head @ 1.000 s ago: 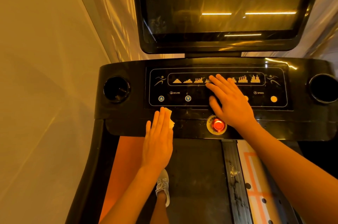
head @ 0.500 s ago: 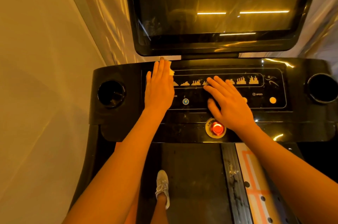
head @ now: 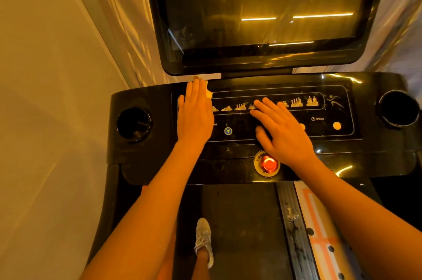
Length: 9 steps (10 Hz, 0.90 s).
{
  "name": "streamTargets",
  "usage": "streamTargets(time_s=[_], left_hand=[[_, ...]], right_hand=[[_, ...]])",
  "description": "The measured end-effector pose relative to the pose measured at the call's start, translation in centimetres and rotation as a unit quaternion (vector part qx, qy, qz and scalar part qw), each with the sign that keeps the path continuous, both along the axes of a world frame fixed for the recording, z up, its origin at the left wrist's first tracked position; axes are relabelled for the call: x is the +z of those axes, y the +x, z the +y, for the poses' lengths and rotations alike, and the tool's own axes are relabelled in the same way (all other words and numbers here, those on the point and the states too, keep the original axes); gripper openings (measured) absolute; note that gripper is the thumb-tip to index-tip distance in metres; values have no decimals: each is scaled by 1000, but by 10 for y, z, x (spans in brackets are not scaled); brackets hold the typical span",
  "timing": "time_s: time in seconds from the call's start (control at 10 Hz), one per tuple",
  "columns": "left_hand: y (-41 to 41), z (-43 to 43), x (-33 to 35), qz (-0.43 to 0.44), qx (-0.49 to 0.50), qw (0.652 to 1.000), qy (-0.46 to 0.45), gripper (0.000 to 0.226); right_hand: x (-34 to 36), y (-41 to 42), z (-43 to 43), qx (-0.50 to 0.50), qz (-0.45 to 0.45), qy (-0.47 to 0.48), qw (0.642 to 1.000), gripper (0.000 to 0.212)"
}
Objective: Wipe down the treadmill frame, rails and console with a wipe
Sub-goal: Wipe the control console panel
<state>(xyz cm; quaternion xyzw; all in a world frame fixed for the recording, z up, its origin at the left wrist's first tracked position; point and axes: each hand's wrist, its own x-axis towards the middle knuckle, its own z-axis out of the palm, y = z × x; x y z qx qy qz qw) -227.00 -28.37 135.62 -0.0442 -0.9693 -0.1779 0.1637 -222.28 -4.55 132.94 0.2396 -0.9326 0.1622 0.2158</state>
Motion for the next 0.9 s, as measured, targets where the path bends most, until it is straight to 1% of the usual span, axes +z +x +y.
streamTargets(time_s=[0.1,0.2,0.3,0.4,0.5,0.6,0.7,0.8,0.9], left_hand=[[-8,3,5,-5,6,1000,1,56],[21,3,-10,0,-13,1000,-1,66],[72,-3,-41,-14,-19,1000,15,64],[128,-9,-79,-30,-8,1000,6,62],[146,-8,-94,-23,-10,1000,-12,62],[118,-6,-71,-26,-11,998,-49,60],[93,-3,-49,-52,-19,998,-41,60],[104,-2,-57,-55,-27,998,-4,60],[146,-2,-85,-59,-18,998,3,61]], right_hand=[[0,0,1,-2,-4,3,1000,49],[-1,0,1,-1,-2,0,1000,49],[-1,-1,1,1,-1,-3,1000,49],[-1,-1,0,1,-2,-4,1000,50],[-2,-1,0,0,0,-6,1000,50],[0,0,0,1,-1,-5,1000,49],[0,0,0,0,-1,-3,1000,49],[1,1,0,1,-4,-4,1000,50],[1,0,-1,2,0,-2,1000,49]])
